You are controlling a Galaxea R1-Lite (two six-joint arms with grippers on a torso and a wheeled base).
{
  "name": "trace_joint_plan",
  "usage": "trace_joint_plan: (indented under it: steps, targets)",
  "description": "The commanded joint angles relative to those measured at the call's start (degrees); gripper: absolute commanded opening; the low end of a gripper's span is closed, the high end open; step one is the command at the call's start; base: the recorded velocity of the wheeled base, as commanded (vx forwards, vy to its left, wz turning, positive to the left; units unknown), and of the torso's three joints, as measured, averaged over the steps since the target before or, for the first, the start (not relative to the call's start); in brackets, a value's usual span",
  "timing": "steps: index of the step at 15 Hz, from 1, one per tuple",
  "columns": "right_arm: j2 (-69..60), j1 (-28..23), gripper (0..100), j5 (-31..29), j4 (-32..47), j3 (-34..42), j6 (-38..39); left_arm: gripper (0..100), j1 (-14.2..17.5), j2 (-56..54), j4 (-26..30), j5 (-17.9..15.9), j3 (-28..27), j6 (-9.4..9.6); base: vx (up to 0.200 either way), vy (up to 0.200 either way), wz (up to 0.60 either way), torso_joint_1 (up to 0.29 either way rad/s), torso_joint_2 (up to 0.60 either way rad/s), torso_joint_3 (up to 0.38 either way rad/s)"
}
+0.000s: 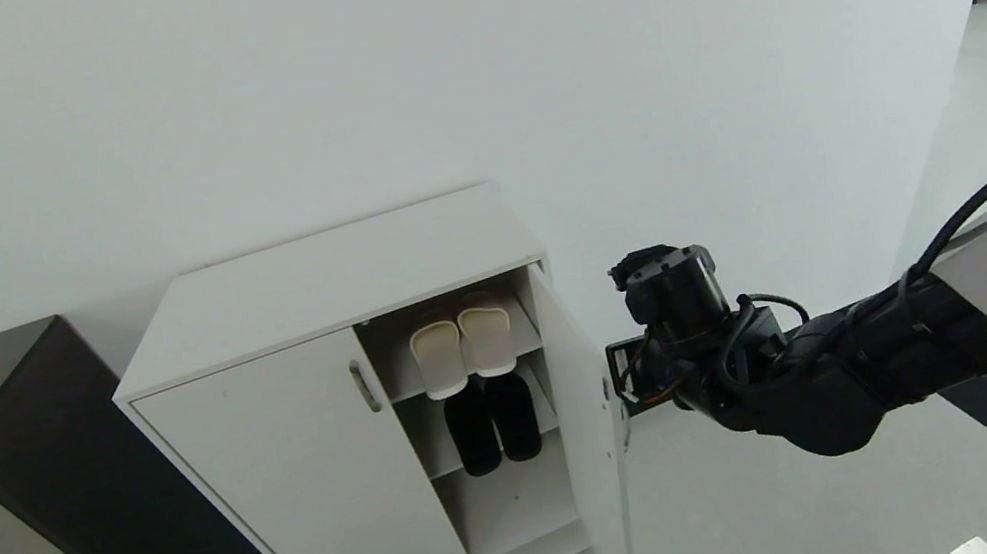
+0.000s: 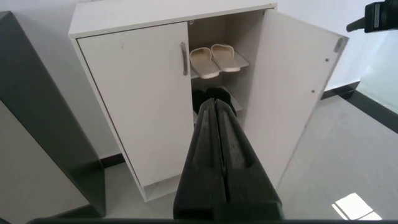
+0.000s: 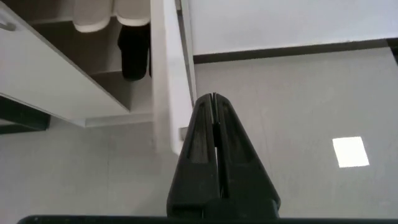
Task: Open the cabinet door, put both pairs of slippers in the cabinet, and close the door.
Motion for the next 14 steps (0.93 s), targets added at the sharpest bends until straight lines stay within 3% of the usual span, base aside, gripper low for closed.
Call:
trace_joint_plan:
  steps: [1,9,14]
  targets:
    - [-2.60,1.11,0,-0.23,-0.12,1.35,-0.08,0,-0.02,-0.01,0.00,0.00,0.00,-0.01,0.000,0.000,0.00,0.000,0.00,0.000]
    - [-4.53,3.22,0,1.53,-4.17,6.01,-2.45,0,-0.02,-0.01,0.00,0.00,0.00,-0.10,0.000,0.000,0.00,0.000,0.00,0.000]
    - [-4.53,3.57,0,1.62,-4.34,6.27,-2.63,0,-0.02,-0.01,0.00,0.00,0.00,-0.10,0.000,0.000,0.60,0.002,0.00,0.004]
